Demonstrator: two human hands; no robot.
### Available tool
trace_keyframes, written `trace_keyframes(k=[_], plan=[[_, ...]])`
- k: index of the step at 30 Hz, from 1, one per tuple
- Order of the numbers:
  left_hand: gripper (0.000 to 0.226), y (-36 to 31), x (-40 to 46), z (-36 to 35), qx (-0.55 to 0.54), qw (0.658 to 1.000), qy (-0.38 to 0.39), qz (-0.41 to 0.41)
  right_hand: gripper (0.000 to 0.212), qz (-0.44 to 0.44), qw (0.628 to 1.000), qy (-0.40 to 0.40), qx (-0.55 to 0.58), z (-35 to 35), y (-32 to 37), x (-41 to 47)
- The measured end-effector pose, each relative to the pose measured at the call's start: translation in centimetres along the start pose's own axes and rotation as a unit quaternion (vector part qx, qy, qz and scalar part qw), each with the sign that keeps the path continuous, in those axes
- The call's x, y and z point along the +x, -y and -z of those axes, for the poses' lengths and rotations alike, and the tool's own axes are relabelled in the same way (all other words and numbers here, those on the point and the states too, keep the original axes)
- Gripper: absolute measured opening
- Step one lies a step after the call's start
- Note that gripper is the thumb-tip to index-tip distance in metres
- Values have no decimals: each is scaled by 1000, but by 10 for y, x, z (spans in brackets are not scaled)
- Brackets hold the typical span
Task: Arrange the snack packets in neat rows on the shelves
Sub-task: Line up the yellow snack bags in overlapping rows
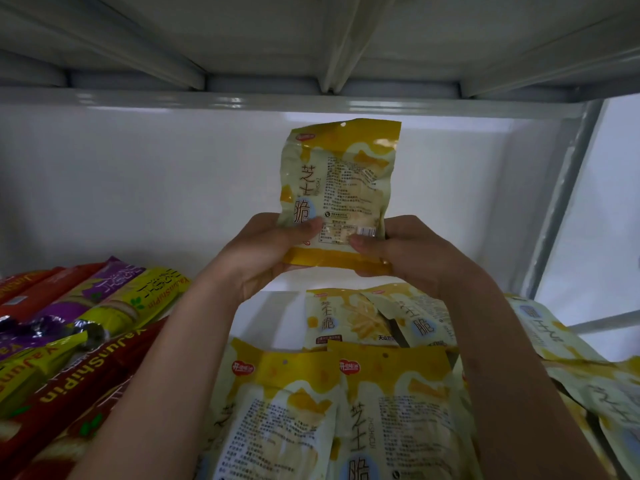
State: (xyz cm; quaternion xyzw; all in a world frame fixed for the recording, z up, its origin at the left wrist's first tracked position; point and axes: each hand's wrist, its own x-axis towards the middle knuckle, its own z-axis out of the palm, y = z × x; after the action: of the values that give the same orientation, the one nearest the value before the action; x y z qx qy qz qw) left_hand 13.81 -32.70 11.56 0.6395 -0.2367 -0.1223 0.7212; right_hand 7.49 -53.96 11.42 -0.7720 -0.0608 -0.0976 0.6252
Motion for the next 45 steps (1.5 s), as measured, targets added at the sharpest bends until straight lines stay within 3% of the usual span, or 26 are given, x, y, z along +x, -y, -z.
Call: trace_keyframes(k=[5,10,17,24,31,36,45], plan=[[26,1,2,1,-36,999,-2,-17,23,15,1000,-4,-18,0,-1,3],[33,1,0,-4,-72,997,10,-24,29,45,996,-23,79,-4,5,-1],[37,1,-1,-9,-63,998,2,-4,29,32,992,-34,121,-3,9,-3],[28,-1,-2,-7,-46,999,21,6,32,10,992,-24,124,-4,7,-3],[49,-6,-5,-8,-48,999,15,8,37,23,988,-5,154,-2,11,-5],[51,-5,-4,-4,-72,996,46,-1,45,10,988,4,155,2,11,-5],[45,-2,0,-2,-40,998,3,-38,33,13,992,9,127,-2,9,-2]])
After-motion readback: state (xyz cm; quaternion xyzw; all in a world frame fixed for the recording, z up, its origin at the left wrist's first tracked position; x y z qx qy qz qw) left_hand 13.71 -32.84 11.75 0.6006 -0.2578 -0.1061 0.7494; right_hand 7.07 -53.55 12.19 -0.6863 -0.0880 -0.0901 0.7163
